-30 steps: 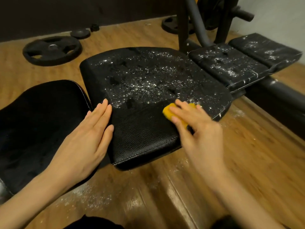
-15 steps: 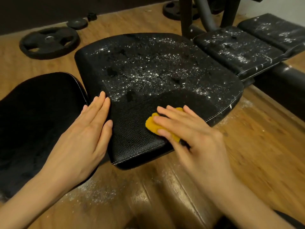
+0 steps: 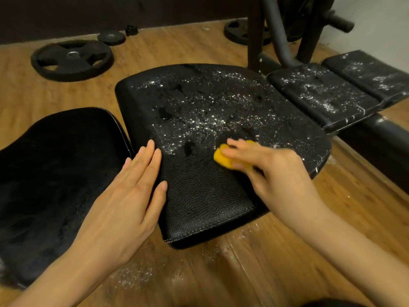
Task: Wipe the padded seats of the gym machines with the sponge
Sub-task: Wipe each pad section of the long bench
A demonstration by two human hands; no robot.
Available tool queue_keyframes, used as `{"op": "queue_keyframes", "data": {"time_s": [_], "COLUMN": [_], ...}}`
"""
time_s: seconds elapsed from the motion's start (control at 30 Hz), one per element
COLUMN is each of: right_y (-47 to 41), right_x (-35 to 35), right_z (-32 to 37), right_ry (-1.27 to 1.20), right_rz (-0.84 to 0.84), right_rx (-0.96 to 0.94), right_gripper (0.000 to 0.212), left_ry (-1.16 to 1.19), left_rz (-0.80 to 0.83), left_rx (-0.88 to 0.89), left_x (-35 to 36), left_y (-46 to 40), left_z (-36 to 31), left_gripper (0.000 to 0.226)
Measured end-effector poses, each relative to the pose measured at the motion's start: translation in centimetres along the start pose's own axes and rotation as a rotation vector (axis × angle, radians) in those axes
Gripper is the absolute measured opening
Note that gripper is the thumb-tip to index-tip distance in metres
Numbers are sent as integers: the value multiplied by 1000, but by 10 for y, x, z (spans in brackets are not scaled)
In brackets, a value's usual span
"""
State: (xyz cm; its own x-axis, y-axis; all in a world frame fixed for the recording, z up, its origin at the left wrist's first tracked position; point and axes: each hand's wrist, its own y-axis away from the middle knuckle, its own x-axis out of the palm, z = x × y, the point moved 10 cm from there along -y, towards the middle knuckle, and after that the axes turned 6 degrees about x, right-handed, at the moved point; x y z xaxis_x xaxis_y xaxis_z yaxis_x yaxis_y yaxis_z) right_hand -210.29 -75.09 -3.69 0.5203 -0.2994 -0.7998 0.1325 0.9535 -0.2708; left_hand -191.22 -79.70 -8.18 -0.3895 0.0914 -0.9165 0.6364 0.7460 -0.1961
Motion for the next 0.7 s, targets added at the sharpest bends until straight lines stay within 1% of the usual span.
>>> {"op": "queue_keyframes", "data": {"time_s": [0.07,0.13,0.2,0.27,0.33,0.43,0.53,0.57,0.63,0.7], "right_y": [-45,-58,-28,18,36,-16,-68,-65,-30,15], "right_x": [9,16,12,7,7,22,40,42,38,32], "right_z": [-8,-13,-6,15,26,20,16,16,25,47], "right_ry": [116,152,118,63,20,45,211,262,313,277], "right_rz": [-16,20,58,99,118,78,59,70,95,115], "right_rx": [56,102,95,35,-3,8,57,60,34,-34], "right_gripper": [27,31,33,33,34,29,28,29,31,37], "left_ry": [-5,-16,-48,-65,-91,-106,-116,-125,-138,-162], "left_rz": [3,22,31,25,30,43,31,35,42,33], "left_rx": [6,-1,-17,-46,-51,-41,-34,-33,-34,-34], "left_x": [-1,-4,-9,-13,-13,-10,-12,-12,-11,-12], "left_y": [0,-2,-6,-12,-16,-17,-16,-16,-16,-16], "left_z": [-1,3,12,24,31,30,27,27,27,27], "left_gripper": [71,76,80,81,81,80,80,79,79,77]}}
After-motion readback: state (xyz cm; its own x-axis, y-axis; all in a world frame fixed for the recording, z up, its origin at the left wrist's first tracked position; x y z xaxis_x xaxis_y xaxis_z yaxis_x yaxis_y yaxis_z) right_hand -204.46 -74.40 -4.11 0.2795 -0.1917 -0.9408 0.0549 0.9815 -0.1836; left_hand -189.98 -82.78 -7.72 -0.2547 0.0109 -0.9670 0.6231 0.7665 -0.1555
